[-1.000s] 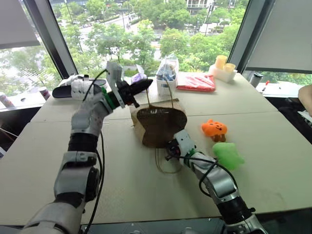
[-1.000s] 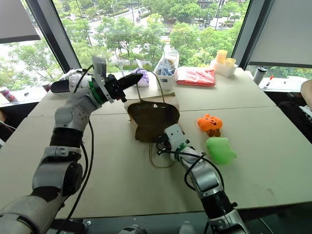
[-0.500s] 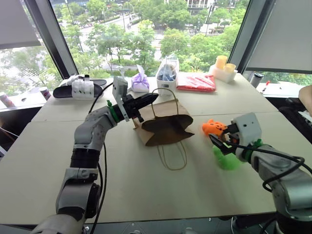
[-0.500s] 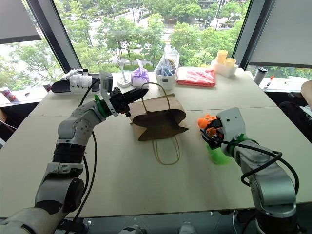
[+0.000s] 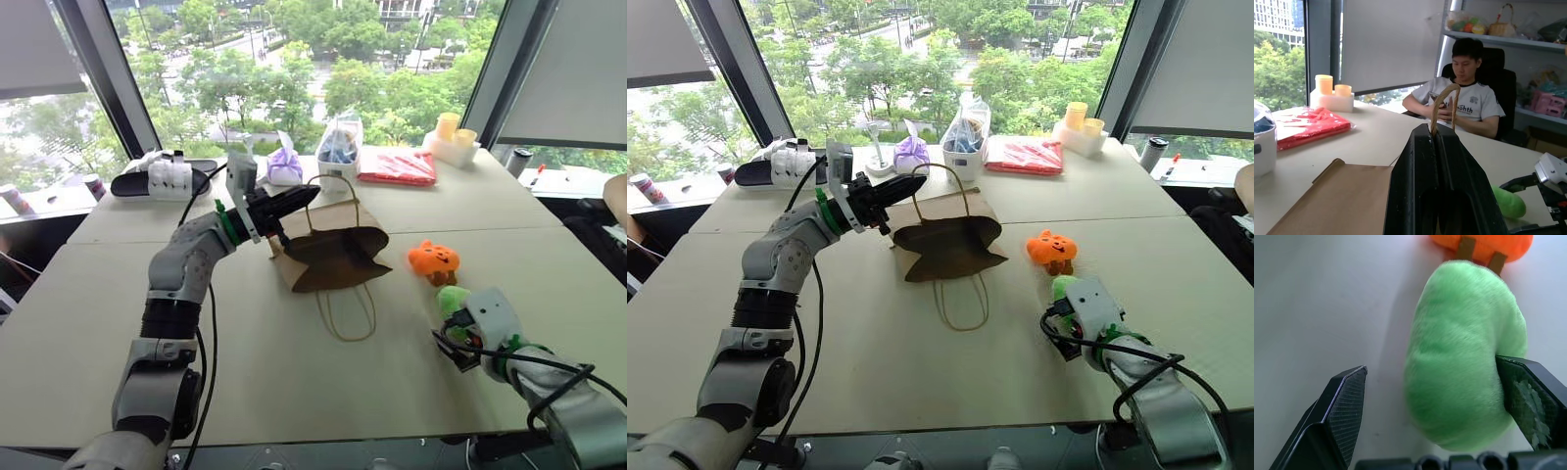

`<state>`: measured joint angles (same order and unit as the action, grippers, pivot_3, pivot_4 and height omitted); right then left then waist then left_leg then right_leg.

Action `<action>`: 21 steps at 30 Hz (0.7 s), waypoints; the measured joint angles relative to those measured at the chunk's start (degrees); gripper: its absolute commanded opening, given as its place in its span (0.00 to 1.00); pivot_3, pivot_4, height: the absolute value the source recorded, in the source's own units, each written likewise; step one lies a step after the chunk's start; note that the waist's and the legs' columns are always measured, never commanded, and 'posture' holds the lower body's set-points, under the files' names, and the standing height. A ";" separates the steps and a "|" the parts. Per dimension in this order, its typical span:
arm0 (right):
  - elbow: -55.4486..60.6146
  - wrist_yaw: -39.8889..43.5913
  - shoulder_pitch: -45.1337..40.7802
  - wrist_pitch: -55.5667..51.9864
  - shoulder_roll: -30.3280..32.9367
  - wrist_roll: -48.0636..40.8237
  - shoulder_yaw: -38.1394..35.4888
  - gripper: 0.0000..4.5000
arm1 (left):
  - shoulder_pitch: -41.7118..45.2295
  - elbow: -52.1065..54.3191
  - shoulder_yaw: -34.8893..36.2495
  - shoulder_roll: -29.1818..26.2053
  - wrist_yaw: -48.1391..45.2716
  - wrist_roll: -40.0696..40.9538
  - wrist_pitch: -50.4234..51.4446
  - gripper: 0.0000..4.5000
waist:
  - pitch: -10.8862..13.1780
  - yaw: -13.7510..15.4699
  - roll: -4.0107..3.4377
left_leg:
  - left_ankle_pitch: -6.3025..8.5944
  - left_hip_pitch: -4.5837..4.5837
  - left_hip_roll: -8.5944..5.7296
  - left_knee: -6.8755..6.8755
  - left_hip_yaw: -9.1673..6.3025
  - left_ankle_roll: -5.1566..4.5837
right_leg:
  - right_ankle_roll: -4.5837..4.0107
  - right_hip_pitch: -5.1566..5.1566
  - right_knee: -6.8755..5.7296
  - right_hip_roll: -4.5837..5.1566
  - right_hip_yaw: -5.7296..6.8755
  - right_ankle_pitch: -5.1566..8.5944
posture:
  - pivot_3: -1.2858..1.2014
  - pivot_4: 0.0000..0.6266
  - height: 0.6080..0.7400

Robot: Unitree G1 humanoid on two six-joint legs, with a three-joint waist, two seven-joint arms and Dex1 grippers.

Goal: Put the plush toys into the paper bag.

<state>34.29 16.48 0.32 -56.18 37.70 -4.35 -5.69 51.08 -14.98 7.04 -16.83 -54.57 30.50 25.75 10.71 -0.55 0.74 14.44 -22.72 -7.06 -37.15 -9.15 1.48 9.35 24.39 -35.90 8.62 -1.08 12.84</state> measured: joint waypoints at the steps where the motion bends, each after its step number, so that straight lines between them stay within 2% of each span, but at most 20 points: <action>1: -0.84 -0.37 0.00 1.44 0.02 0.89 0.11 0.72 | 0.00 0.00 -0.04 0.01 0.03 0.00 -0.03 0.00 | 0.00 -0.01 0.00 | 0.00 0.00 0.00 0.00 0.00 0.00 | 0.00 0.00 0.00 0.00 0.00 0.00 | 0.52 0.24 1.00; 6: -2.51 -0.60 -0.81 5.00 -0.01 1.95 -0.47 0.13 | 0.00 0.00 -0.15 0.04 0.17 0.00 -0.21 0.00 | 0.00 -0.04 0.00 | 0.00 0.01 0.01 0.00 -0.01 0.00 | 0.00 0.00 0.00 -0.01 0.00 0.00 | 0.52 0.24 1.00; 7: -2.54 -0.53 -0.88 5.19 -0.01 1.96 -0.58 0.05 | 0.00 0.00 -0.18 0.04 0.18 0.00 -0.23 0.00 | 0.00 -0.05 0.00 | 0.00 0.01 0.01 0.01 -0.01 0.00 | 0.00 0.00 0.00 -0.01 0.00 0.00 | 0.52 0.24 1.00; 8: -2.54 -0.07 -1.12 5.34 -0.01 1.85 -0.92 0.02 | 0.00 0.00 -0.21 0.04 0.23 0.00 -0.24 0.00 | 0.00 -0.05 0.00 | 0.00 0.01 0.01 0.01 -0.02 0.00 | 0.00 0.00 0.00 -0.01 0.00 0.00 | 0.52 0.24 1.00; 12: -0.53 4.18 -4.35 4.34 -0.48 -2.45 -3.24 0.02 | 0.01 -0.05 -0.22 0.03 0.53 0.00 -0.26 0.00 | 0.01 -0.16 -0.01 | 0.00 0.01 0.02 0.01 -0.02 0.00 | 0.00 0.00 0.01 -0.02 -0.01 0.00 | 0.52 0.24 1.00; 16: 9.10 10.42 -15.43 1.52 -1.64 -12.83 -3.23 0.02 | 0.71 -0.71 -0.73 0.48 0.80 0.01 -0.25 0.00 | 0.01 -0.24 -0.01 | 0.00 0.03 0.06 0.02 -0.05 0.00 | 0.00 0.00 0.01 -0.04 0.02 0.00 | 0.52 0.24 1.00; 18: 10.43 11.45 -19.68 0.20 -2.21 -15.17 0.12 0.02 | 1.13 -0.70 -0.96 0.79 0.85 0.12 -0.20 0.00 | -0.01 -0.03 0.04 | 0.00 0.03 0.04 0.01 -0.10 0.00 | 0.00 -0.07 0.06 -0.03 0.05 0.00 | 0.52 0.24 1.00; 21: 7.08 11.74 -21.65 0.77 -4.34 -15.14 7.63 0.02 | 1.19 -0.64 -0.85 0.87 1.02 0.39 0.41 0.00 | -0.02 0.06 0.06 | 0.00 0.01 0.02 0.01 -0.12 0.00 | 0.00 -0.11 0.16 0.00 0.06 0.00 | 0.52 0.24 1.00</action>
<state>41.36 28.22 -21.33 -55.41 33.36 -19.49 1.94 52.27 -15.62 6.19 -15.96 -53.55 30.90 26.16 10.69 -0.49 0.80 14.44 -22.70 -7.04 -37.14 -9.27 1.48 9.35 24.28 -35.75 8.62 -1.03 12.84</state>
